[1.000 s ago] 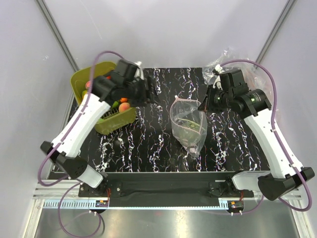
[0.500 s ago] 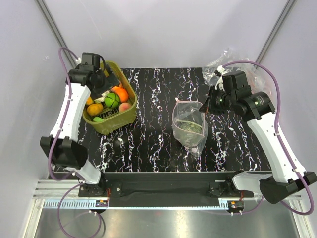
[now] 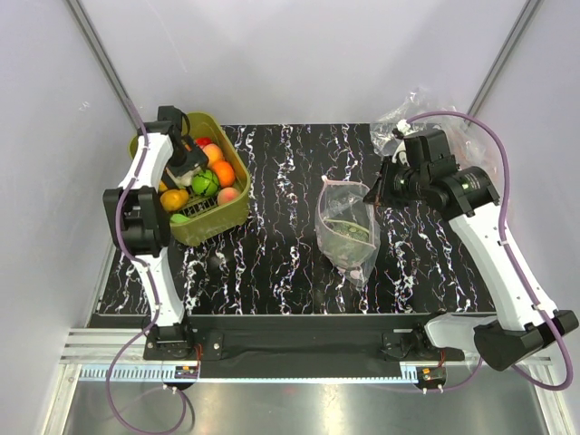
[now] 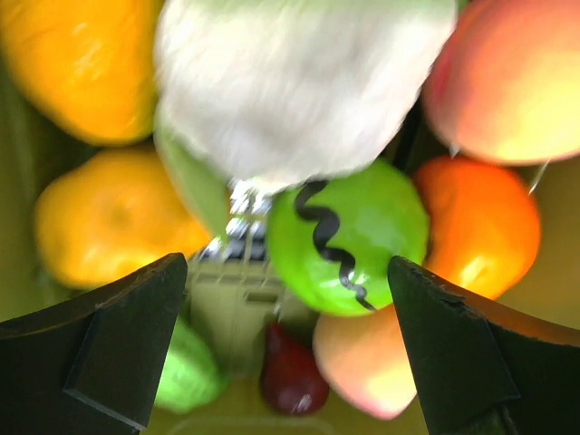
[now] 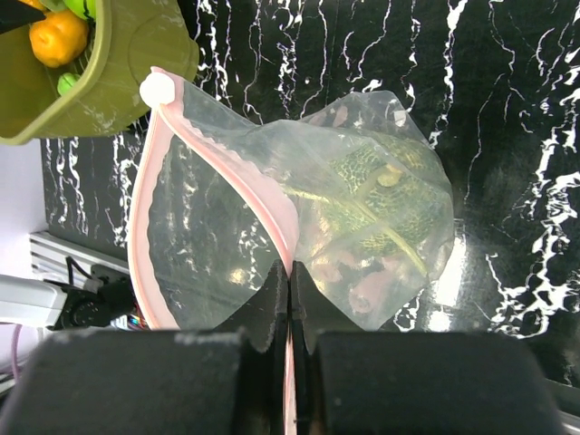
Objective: Place the food in the zip-top bag and seal the zipper
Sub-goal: Pick up the fake fruit from the bin.
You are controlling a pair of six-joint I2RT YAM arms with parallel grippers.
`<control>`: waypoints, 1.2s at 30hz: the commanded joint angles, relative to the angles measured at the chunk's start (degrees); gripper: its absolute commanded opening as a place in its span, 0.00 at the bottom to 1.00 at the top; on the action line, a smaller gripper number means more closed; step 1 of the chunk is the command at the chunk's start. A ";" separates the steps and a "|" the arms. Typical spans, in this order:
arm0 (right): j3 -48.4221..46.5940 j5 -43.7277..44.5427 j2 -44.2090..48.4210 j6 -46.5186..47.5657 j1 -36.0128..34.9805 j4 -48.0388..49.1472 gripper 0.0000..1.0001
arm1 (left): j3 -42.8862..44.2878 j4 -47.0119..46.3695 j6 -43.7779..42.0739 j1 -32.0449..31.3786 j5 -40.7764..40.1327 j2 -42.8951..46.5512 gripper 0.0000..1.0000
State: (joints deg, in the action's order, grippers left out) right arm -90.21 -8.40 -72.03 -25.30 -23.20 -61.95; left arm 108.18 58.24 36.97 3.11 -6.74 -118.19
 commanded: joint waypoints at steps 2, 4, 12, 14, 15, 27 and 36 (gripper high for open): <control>0.83 1.46 -0.04 -2.38 0.26 2.36 0.00 | 3.35 -1.99 -0.15 0.40 0.67 -2.74 0.99; 1.18 1.81 -0.13 -2.82 0.35 2.36 0.00 | 2.22 -3.82 0.12 0.31 3.30 -3.45 0.99; 1.97 1.99 -1.53 -4.41 0.26 4.12 0.00 | -8.58 -9.01 4.07 -0.74 9.46 -0.56 0.99; 1.62 2.08 -2.15 -4.50 0.35 4.30 0.00 | -10.18 -10.60 4.60 -1.53 9.56 1.03 0.99; 1.53 1.99 -2.24 -4.50 0.35 4.38 0.00 | -10.70 -11.04 4.95 -1.71 9.47 1.29 0.99; -0.31 1.81 -3.47 -4.14 0.35 3.77 0.00 | -7.73 -12.01 2.67 -1.62 7.01 6.12 0.84; -0.31 0.58 -3.47 -3.62 0.35 3.95 0.00 | -13.25 -19.65 3.10 -1.62 14.90 17.63 0.83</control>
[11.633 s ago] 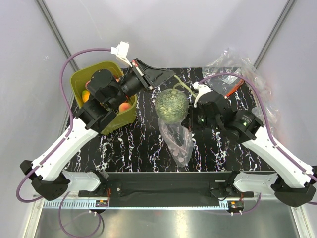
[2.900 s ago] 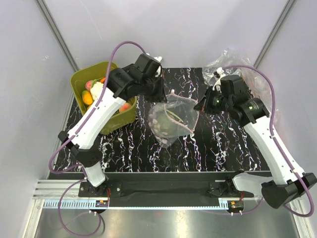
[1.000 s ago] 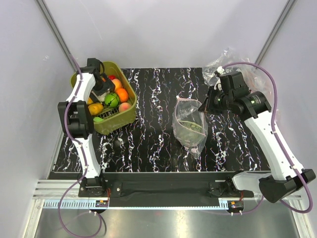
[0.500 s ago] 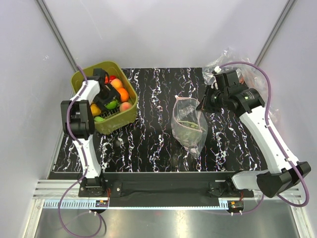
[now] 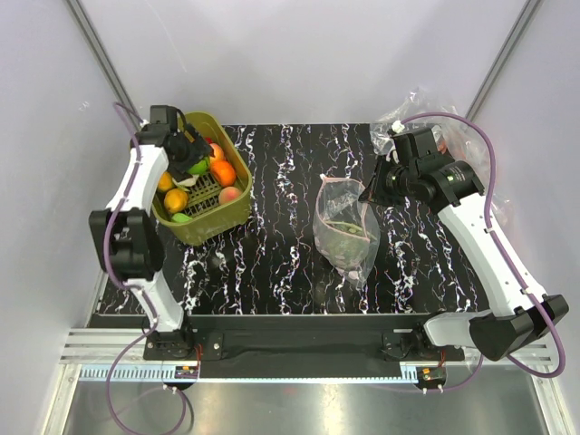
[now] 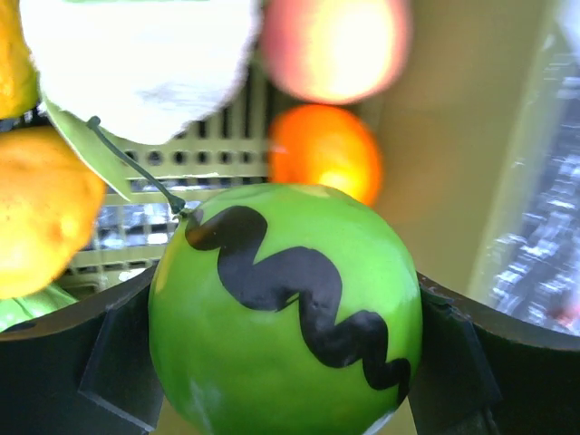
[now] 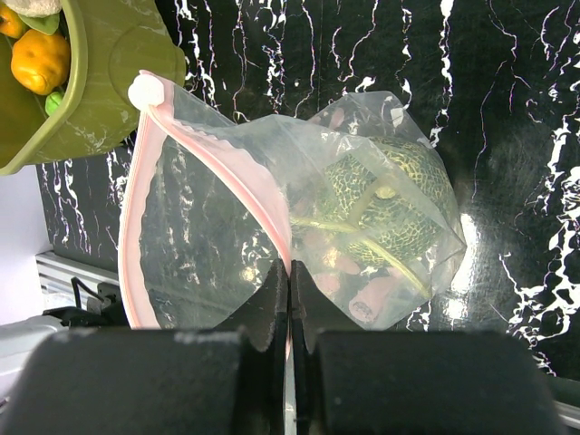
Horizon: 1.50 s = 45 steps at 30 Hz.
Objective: Place the food in the zip-top bag and seal the zipper
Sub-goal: Pick up the fake fruit from the bin, then place the fake fruit in the zipper food storage bag.
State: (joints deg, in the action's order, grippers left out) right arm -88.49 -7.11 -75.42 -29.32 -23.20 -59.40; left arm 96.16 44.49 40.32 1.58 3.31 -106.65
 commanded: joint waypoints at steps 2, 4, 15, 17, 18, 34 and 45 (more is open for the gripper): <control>-2.13 -1.23 -0.08 0.49 0.26 1.65 0.00 | -2.73 -6.69 1.25 -0.09 9.06 8.73 0.82; -2.30 -1.67 -0.08 0.67 0.35 1.65 0.00 | -4.91 -8.62 2.31 -0.88 13.80 11.97 0.79; -2.92 -3.78 0.44 1.72 0.35 1.30 0.00 | -3.26 -15.73 4.15 -20.80 22.62 24.02 0.71; -2.74 -3.96 0.71 1.55 0.26 1.39 0.00 | -3.61 -17.41 4.51 -23.89 22.27 24.82 0.71; -2.66 -4.31 1.15 1.63 0.35 1.56 0.00 | -3.70 -18.90 4.51 -26.87 22.09 25.17 0.71; -1.51 -5.19 4.22 0.67 0.35 1.91 0.00 | 0.52 -20.85 3.64 -45.26 17.87 18.94 0.68; 0.77 -6.07 5.81 -1.62 0.35 3.76 0.00 | -0.28 -17.25 0.82 -48.25 13.75 17.44 0.87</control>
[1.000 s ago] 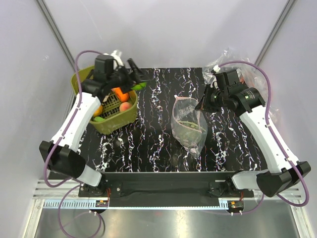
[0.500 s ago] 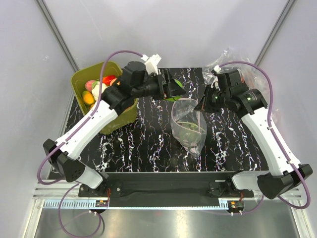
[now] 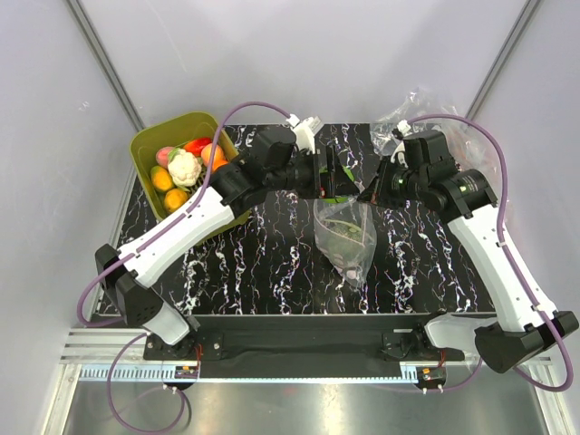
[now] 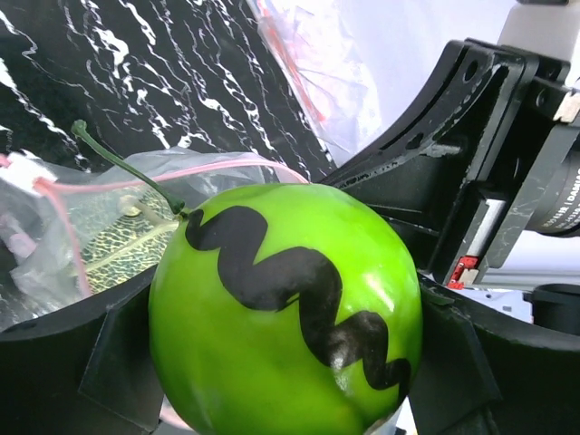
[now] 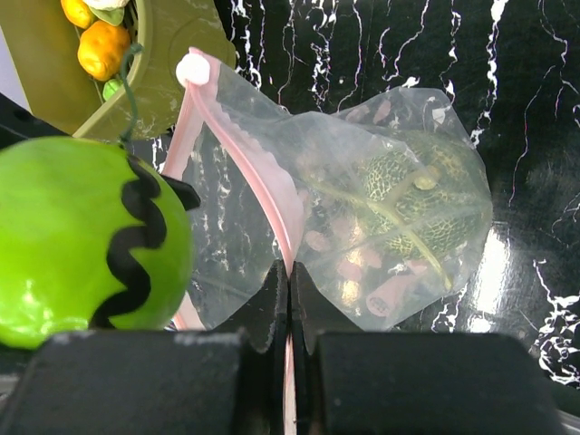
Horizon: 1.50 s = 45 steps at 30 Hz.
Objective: Place the food in the zip-top bag and seal the zipper
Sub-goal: Place the fake fruit in the zipper food storage bag, then pick up the fake fruit from the bin.
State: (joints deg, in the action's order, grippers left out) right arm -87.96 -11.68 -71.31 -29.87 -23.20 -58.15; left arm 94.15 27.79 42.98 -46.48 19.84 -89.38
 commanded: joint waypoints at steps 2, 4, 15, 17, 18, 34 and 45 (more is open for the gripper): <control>0.51 -1.59 2.05 -1.16 0.44 2.60 0.00 | 2.09 0.16 -2.46 -0.28 -3.22 0.00 0.95; 0.86 -1.59 2.14 -1.07 0.35 2.60 0.00 | 3.05 1.47 -2.99 -0.54 -3.57 -0.18 0.99; 1.39 -1.59 2.31 -0.89 0.44 3.13 0.00 | 6.66 5.34 -4.05 -1.16 -5.68 -1.76 0.99; 1.57 -1.50 2.31 -0.63 0.44 3.13 0.00 | 9.38 7.09 -4.92 -1.16 -6.21 -2.11 0.99; 1.57 -1.41 2.31 -0.63 0.44 3.04 0.00 | 10.78 7.97 -5.36 -1.07 -7.08 -2.28 0.99; 3.15 -0.97 3.02 -1.07 0.44 2.43 0.00 | 0.53 16.26 -4.48 28.10 -16.93 6.58 0.99; 1.48 0.26 1.26 -1.07 0.44 1.64 0.00 | 7.16 22.29 -9.32 38.92 -24.20 -5.96 0.94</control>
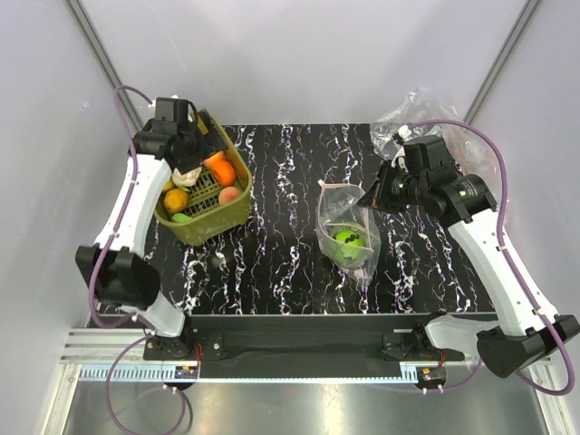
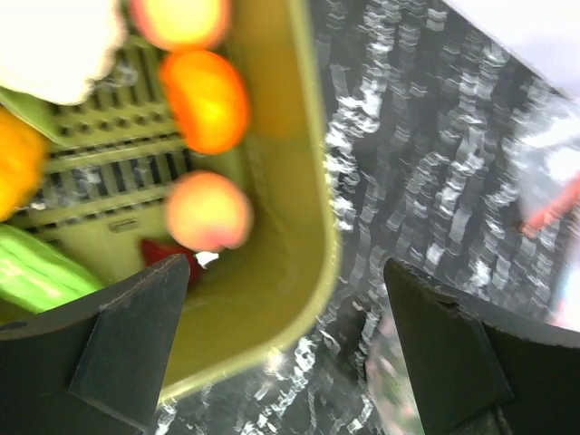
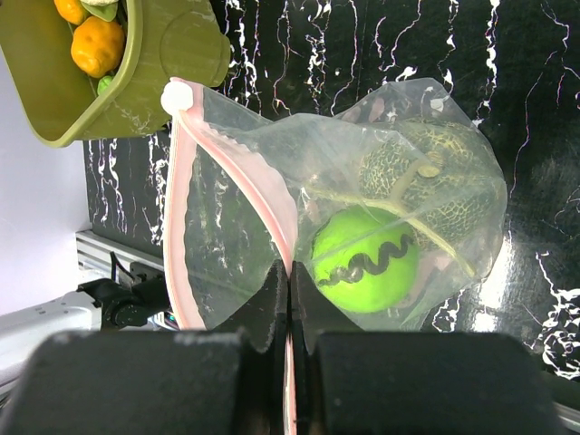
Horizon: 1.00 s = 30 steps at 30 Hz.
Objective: Place the food in the zip-top bag and seal the zipper
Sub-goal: Pick up the fake fruit from the bin.
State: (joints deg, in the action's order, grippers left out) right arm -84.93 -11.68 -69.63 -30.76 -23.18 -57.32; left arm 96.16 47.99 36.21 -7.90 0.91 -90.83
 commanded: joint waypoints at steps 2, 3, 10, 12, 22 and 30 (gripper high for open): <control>-1.56 0.26 -0.60 -0.44 0.42 0.98 0.00 | 7.02 4.65 -2.63 0.52 -6.96 -8.48 0.94; -1.56 0.43 -0.60 -0.52 0.42 0.98 0.00 | 7.11 4.75 -2.46 0.87 -7.75 -9.36 0.94; -1.74 0.70 -1.13 -0.61 0.42 0.81 0.00 | 7.02 1.32 -2.01 3.15 -6.71 -16.47 0.87; -1.74 1.05 -1.13 -0.61 0.42 0.63 0.00 | 7.63 0.88 -2.72 3.68 -6.10 -18.24 0.88; -2.70 1.66 -2.18 0.00 0.42 -0.60 0.00 | 7.55 -5.97 -2.11 4.74 -1.17 -25.54 0.94; -3.40 2.28 -2.71 0.27 0.42 -1.30 0.00 | 9.40 -7.29 -1.14 4.74 -0.03 -29.49 0.93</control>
State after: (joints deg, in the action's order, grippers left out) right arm -85.93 -10.96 -72.14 -31.11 -23.18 -58.37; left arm 103.18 43.94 34.50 -3.46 -0.45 -118.96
